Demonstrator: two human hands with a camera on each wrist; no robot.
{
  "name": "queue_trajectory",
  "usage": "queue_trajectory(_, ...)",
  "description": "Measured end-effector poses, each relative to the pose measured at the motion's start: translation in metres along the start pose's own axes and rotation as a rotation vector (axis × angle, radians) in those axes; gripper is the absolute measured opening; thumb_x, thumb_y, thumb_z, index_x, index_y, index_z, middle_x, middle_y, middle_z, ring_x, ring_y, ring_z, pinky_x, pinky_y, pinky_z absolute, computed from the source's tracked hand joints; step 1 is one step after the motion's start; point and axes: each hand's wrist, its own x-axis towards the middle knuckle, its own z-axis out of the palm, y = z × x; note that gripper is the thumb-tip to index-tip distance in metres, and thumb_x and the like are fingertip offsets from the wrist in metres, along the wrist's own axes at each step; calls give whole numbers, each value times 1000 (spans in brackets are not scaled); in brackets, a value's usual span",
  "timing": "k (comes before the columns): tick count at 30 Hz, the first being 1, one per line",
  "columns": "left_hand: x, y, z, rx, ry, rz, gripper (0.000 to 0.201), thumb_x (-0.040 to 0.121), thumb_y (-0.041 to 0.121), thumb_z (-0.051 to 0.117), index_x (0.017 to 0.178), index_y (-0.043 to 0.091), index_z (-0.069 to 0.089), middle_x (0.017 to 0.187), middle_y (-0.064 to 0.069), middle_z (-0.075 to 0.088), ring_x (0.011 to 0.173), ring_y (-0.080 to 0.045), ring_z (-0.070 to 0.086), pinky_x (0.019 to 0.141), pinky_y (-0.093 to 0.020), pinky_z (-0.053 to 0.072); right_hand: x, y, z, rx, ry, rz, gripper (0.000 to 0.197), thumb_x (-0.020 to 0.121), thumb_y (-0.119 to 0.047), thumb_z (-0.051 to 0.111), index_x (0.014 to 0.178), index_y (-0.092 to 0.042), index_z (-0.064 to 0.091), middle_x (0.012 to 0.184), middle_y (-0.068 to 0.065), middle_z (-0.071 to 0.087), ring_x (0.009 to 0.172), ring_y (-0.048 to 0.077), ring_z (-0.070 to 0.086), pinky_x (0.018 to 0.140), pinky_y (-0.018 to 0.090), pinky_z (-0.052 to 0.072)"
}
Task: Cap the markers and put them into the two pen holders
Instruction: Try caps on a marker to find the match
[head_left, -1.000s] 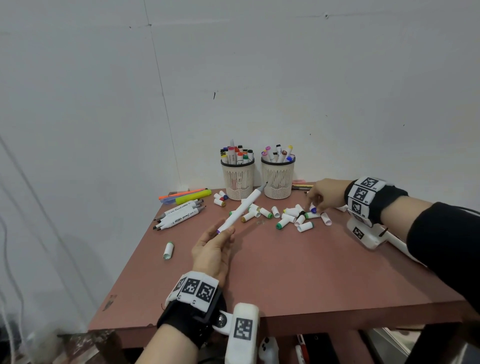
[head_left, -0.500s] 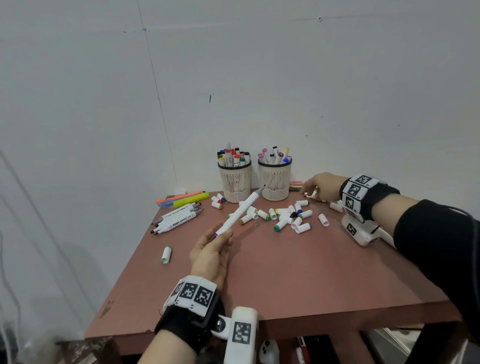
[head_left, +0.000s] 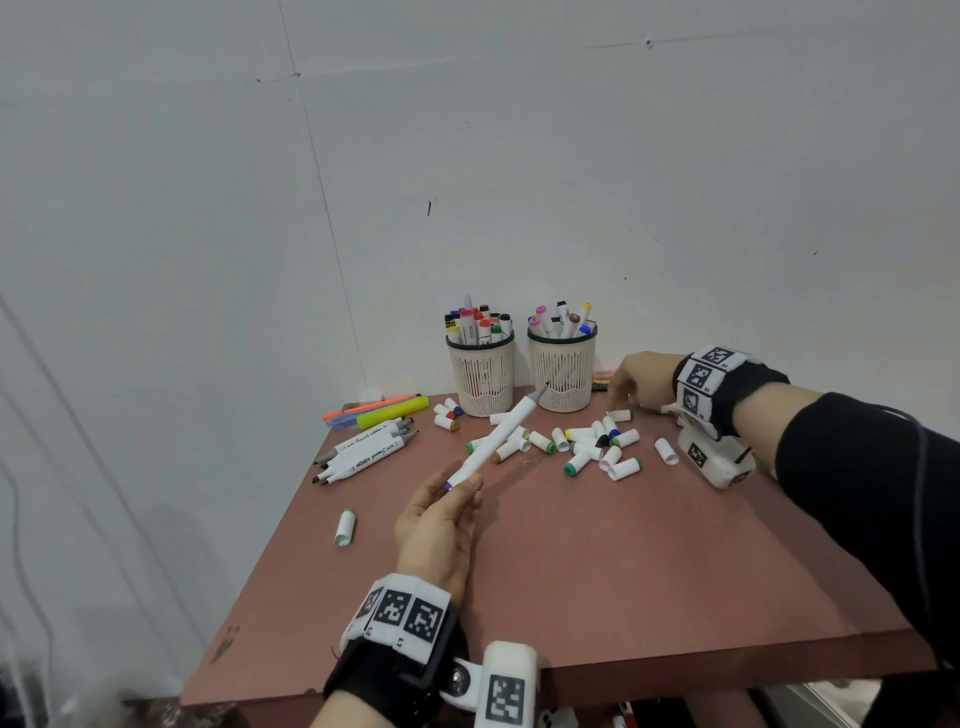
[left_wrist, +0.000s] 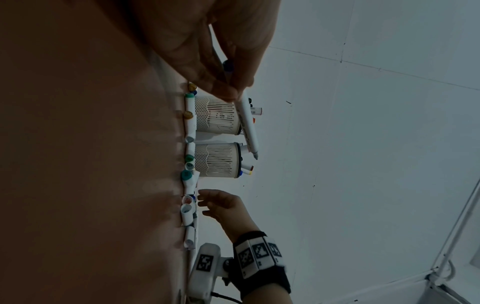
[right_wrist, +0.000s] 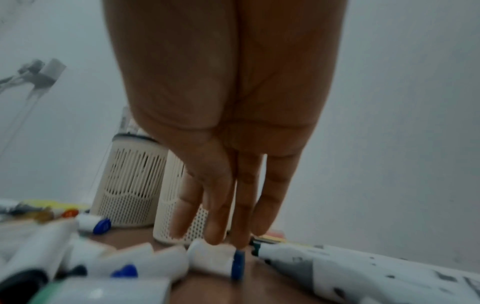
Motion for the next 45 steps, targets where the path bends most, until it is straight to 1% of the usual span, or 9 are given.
queue_trajectory(6,1,0,-2,0,-6,8,24,82,-13,58,91,9,64,87,-12,67,59,-7,66,55,-13,53,-14,12,1,12,-151,-9,36,84,-5,64,117,-18,64,99,-5,62,89,9,54,71,11,44)
queue_trajectory(10,0,0,-1,0,-5,11,24,82,-12,59,91,10,64,85,-11,67,59,-7,64,55,-13,53,-23,16,8,59,-202,8,30,74,-15,79,99,-25,64,87,-2,66,81,14,61,74,24,51)
queue_trajectory(15,-2,1,1,-3,-1,24,25,82,-14,57,89,9,62,85,-11,65,60,-9,64,54,-12,52,-36,9,13,25,-205,7,40,72,-12,79,109,-21,66,91,-2,64,81,15,60,60,15,43)
queue_trajectory(21,-3,1,0,2,0,19,24,82,-13,58,92,8,63,86,-12,65,59,-8,65,54,-12,52,-53,-1,14,-8,-232,-59,39,76,-12,75,114,-18,68,78,-11,60,66,-1,51,56,4,37)
queue_trajectory(24,-3,1,-1,1,2,17,24,82,-13,58,93,8,63,90,-14,64,69,-13,61,55,-12,53,-64,-2,15,34,-242,-67,38,74,-6,75,111,-12,65,80,-11,59,65,-2,52,59,8,40)
queue_trajectory(30,-5,1,0,2,-24,14,23,82,-13,57,92,7,63,87,-13,65,55,-6,66,55,-12,53,-98,-8,17,222,-136,-159,38,73,-2,73,89,-32,55,85,-5,62,64,0,56,63,12,44)
queue_trajectory(34,-4,-1,0,40,-123,-9,20,85,-9,57,98,4,64,82,-10,69,61,-8,66,57,-13,53,-122,-18,23,556,33,-191,33,75,-1,75,96,-25,65,72,-7,57,65,7,55,67,19,47)
queue_trajectory(40,-10,-2,3,95,-242,-26,19,83,-8,57,97,2,65,75,-7,72,61,-8,66,57,-12,52,-155,-52,48,1464,324,-21,28,82,12,61,105,-4,63,71,5,62,65,15,60,61,21,51)
queue_trajectory(45,-10,-3,4,103,-239,-18,17,84,-7,57,98,-1,65,73,-8,72,60,-8,66,55,-13,52,-152,-75,75,2082,448,173,11,87,2,58,86,-8,60,70,8,62,62,17,57,58,22,47)
